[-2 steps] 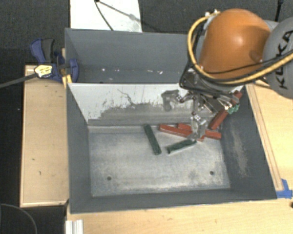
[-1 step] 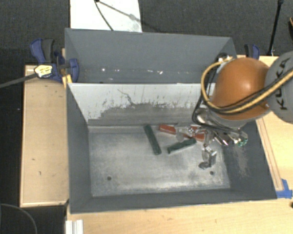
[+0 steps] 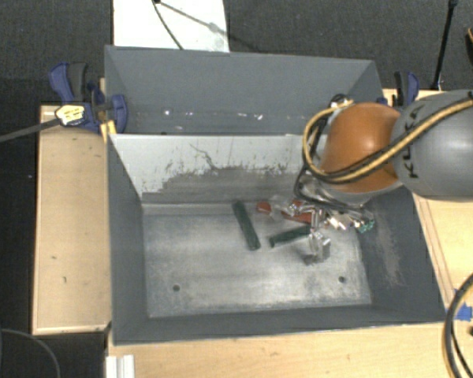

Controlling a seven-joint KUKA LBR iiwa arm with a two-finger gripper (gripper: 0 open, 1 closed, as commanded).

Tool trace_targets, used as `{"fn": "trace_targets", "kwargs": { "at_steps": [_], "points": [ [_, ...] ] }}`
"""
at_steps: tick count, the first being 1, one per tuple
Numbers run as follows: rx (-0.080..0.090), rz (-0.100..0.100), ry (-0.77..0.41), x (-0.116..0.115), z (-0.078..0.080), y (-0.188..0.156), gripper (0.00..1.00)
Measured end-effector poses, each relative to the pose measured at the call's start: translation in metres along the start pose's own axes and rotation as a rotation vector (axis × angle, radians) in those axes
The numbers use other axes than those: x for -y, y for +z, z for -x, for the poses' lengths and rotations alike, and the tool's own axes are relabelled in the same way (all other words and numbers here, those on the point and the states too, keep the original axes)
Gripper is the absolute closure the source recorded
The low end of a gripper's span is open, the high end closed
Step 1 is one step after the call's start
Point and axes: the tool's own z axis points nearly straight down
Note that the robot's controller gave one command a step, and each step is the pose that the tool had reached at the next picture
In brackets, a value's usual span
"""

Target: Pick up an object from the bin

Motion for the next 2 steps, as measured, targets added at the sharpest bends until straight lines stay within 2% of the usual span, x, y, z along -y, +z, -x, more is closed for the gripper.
{"fn": "trace_targets", "kwargs": {
  "at_steps": [1,2],
  "points": [
    [0.001,-0.002,-0.002,0.000,0.000,-0.004,1.00],
    [0.007,-0.005,-0.145,-0.058,0.018,-0.148,1.00]
  ]
}}
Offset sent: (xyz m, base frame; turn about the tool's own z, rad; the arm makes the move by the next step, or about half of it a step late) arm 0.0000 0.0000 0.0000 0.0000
